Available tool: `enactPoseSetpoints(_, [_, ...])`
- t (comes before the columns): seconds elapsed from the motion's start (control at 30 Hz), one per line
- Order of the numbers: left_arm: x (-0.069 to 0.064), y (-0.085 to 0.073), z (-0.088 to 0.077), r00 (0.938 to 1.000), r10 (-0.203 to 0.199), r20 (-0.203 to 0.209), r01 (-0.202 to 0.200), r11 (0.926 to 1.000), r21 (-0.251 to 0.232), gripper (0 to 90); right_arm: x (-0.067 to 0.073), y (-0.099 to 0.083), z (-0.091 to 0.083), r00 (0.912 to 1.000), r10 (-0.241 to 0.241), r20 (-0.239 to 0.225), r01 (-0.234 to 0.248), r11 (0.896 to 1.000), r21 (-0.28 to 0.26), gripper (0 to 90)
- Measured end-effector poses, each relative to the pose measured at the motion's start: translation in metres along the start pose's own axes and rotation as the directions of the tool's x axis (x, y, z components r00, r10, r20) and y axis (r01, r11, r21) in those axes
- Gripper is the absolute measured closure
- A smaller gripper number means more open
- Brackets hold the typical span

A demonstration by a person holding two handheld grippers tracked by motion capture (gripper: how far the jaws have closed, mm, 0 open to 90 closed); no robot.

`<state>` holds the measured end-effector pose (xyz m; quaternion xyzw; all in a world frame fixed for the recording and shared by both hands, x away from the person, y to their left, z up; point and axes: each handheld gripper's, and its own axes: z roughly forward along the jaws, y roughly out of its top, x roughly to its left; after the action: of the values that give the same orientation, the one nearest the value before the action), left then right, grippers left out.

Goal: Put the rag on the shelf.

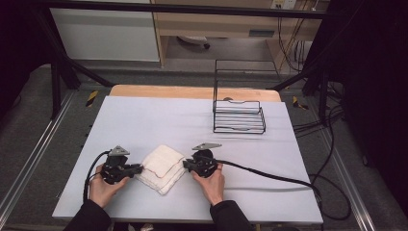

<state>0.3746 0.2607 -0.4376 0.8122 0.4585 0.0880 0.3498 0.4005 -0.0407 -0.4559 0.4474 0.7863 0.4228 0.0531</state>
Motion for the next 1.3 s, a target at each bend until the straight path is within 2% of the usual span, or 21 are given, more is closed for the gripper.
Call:
enactPoseSetpoints(0.13, [-0.002, 0.000, -0.006, 0.9993, -0.028, 0.025, 0.028, 0.9996, 0.007, 81.6, 0.000, 0.006, -0.008, 0.9997, -0.009, -0.023, 0.008, 1.000, -0.021, 84.0])
enactPoseSetpoints(0.2, [-0.005, -0.001, -0.010, 0.9973, -0.049, 0.055, 0.048, 0.9988, 0.007, 81.8, -0.002, 0.014, -0.017, 0.9990, -0.017, -0.041, 0.016, 1.000, -0.021, 84.2])
enactPoseSetpoints(0.27, [-0.013, -0.002, -0.012, 0.9933, -0.068, 0.093, 0.067, 0.9977, 0.010, 81.8, -0.003, 0.017, -0.021, 0.9988, -0.025, -0.041, 0.024, 1.000, -0.018, 84.2])
enactPoseSetpoints(0.33, [-0.024, -0.002, -0.011, 0.9940, -0.045, 0.099, 0.044, 0.9989, 0.017, 81.5, -0.007, 0.023, -0.027, 0.9982, -0.054, -0.024, 0.054, 0.999, -0.002, 84.3])
enactPoseSetpoints(0.4, [-0.036, -0.002, -0.008, 0.9968, -0.016, 0.078, 0.015, 0.9997, 0.021, 81.2, -0.008, 0.024, -0.028, 0.9979, -0.062, -0.019, 0.063, 0.998, 0.010, 84.2])
enactPoseSetpoints(0.43, [-0.041, -0.002, -0.007, 0.9981, 0.000, 0.062, -0.001, 0.9998, 0.021, 79.6, -0.010, 0.023, -0.025, 0.9962, -0.087, 0.000, 0.087, 0.996, 0.030, 84.1])
enactPoseSetpoints(0.5, [-0.044, -0.001, -0.006, 0.9988, 0.015, 0.047, -0.016, 0.9997, 0.018, 77.4, -0.011, 0.022, -0.023, 0.9951, -0.098, 0.008, 0.098, 0.995, 0.037, 84.0])
enactPoseSetpoints(0.6, [-0.039, 0.005, -0.009, 0.9992, 0.017, 0.035, -0.016, 0.9994, -0.030, 66.4, -0.015, 0.015, -0.014, 0.9915, -0.128, 0.026, 0.127, 0.991, 0.037, 83.4])
enactPoseSetpoints(0.63, [-0.036, 0.009, -0.010, 0.9995, 0.015, 0.026, -0.014, 0.9991, -0.041, 56.6, -0.016, 0.013, -0.013, 0.9914, -0.128, 0.026, 0.127, 0.991, 0.032, 82.7])
enactPoseSetpoints(0.67, [-0.032, 0.014, -0.009, 0.9995, 0.022, 0.021, -0.021, 0.9983, -0.054, 56.6, -0.016, 0.013, -0.013, 0.9914, -0.128, 0.026, 0.127, 0.991, 0.032, 82.7])
enactPoseSetpoints(0.77, [-0.024, 0.028, -0.002, 0.9996, 0.028, -0.009, -0.029, 0.9961, -0.084, 44.6, -0.017, 0.013, -0.014, 0.9923, -0.122, 0.024, 0.122, 0.993, 0.010, 78.4])
enactPoseSetpoints(0.8, [-0.022, 0.033, 0.003, 0.9992, 0.031, -0.026, -0.033, 0.9962, -0.080, 42.4, -0.018, 0.014, -0.016, 0.9909, -0.130, 0.033, 0.131, 0.991, -0.008, 73.6])
enactPoseSetpoints(0.87, [-0.019, 0.041, 0.011, 0.9992, 0.032, -0.022, -0.033, 0.9970, -0.070, 38.8, -0.018, 0.015, -0.020, 0.9901, -0.135, 0.037, 0.136, 0.990, -0.026, 68.7])
enactPoseSetpoints(0.97, [-0.015, 0.055, 0.028, 0.9982, 0.043, -0.042, -0.046, 0.9972, -0.059, 37.5, -0.022, 0.016, -0.028, 0.9924, -0.119, 0.032, 0.120, 0.991, -0.052, 59.0])
enactPoseSetpoints(1.07, [-0.012, 0.062, 0.041, 0.9984, 0.043, -0.038, -0.045, 0.9978, -0.048, 41.2, -0.024, 0.014, -0.032, 0.9921, -0.119, 0.040, 0.121, 0.991, -0.053, 50.6])
enactPoseSetpoints(1.3, [-0.010, 0.064, 0.062, 0.9985, 0.053, 0.015, -0.053, 0.9985, -0.017, 55.4, -0.026, 0.009, -0.031, 0.9939, -0.102, 0.042, 0.104, 0.994, -0.038, 39.4])
